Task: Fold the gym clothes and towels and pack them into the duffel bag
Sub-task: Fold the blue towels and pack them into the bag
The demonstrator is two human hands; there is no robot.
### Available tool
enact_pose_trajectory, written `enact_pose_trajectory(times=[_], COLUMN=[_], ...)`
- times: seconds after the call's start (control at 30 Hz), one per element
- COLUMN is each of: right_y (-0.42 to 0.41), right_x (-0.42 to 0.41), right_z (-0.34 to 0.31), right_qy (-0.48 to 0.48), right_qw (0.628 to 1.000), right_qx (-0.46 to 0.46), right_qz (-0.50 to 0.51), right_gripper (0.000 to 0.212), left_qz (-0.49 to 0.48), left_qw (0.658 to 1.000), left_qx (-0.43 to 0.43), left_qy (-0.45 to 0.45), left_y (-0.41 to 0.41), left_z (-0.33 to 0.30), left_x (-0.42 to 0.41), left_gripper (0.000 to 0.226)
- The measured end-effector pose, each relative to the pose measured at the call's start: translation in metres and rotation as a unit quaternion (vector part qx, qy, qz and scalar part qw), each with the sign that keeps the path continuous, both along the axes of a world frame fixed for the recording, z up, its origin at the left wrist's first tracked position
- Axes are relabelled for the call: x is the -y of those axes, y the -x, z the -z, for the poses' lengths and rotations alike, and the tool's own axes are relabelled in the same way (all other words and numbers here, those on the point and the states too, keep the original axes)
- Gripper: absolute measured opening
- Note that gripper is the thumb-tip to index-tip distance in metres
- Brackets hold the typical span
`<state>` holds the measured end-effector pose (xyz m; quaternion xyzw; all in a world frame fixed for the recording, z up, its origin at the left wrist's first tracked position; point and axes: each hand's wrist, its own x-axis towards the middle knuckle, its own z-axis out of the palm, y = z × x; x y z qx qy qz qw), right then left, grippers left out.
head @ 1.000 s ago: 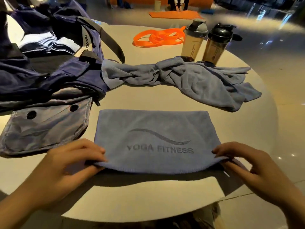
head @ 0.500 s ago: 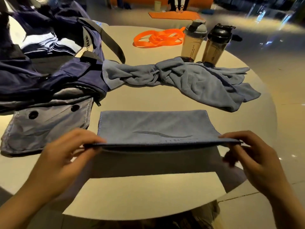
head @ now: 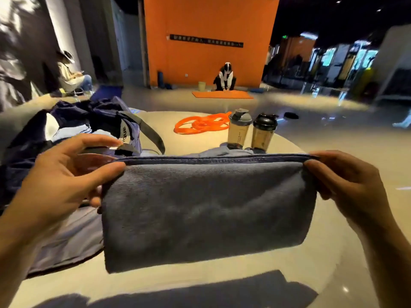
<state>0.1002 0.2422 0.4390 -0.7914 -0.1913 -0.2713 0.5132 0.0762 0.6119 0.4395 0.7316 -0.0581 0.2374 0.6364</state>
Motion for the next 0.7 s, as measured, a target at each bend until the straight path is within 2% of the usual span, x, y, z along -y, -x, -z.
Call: enact_pose_trajectory(times=[0.1, 0.2, 0.27, 0.3, 0.37, 0.43, 0.5, 0.53, 0.63, 0.7], right_y=[-0.017, -0.045, -0.059, -0.062, -0.058, -0.041, -0.020, -0.011, 0.003, 0.004], right_x=[-0.002, -0.013, -0.024, -0.029, -0.041, -0.054, -0.069, -0.078, -0.099, -0.104], right_z=[0.011, 0.059, 0.098, 0.112, 0.126, 0.125, 0.120, 0.119, 0.131, 0.139], right_qy=[0.030, 0.118, 0.201, 0.240, 0.311, 0.338, 0.352, 0.380, 0.489, 0.510], right_qw=[0.998, 0.979, 0.948, 0.931, 0.908, 0.909, 0.913, 0.903, 0.836, 0.820], right_qx=[-0.048, -0.145, -0.219, -0.243, -0.230, -0.165, -0.164, -0.187, -0.246, -0.255], right_qz=[0.030, 0.084, 0.113, 0.129, 0.163, 0.179, 0.123, 0.074, -0.036, -0.044], right_gripper=[0.012, 0.012, 0.012, 0.017, 0.032, 0.039, 0.049, 0.058, 0.083, 0.078], left_qz=[0.057, 0.019, -0.027, -0.042, -0.068, -0.072, -0.035, -0.005, 0.089, 0.116], left_qw=[0.995, 0.962, 0.918, 0.905, 0.904, 0.902, 0.898, 0.898, 0.878, 0.846], left_qx=[-0.073, -0.187, -0.219, -0.219, -0.234, -0.266, -0.275, -0.260, -0.217, -0.173], left_qy=[-0.035, -0.198, -0.329, -0.361, -0.351, -0.332, -0.341, -0.355, -0.418, -0.490], left_y=[-0.010, -0.027, -0.033, -0.032, -0.024, -0.009, 0.012, 0.023, 0.041, 0.037], left_z=[0.016, 0.069, 0.107, 0.120, 0.129, 0.129, 0.126, 0.125, 0.135, 0.147], left_x=[-0.004, -0.007, -0.005, -0.003, -0.001, -0.002, -0.001, 0.002, 0.012, 0.010], left_gripper=[0.028, 0.027, 0.025, 0.026, 0.037, 0.053, 0.067, 0.067, 0.064, 0.057])
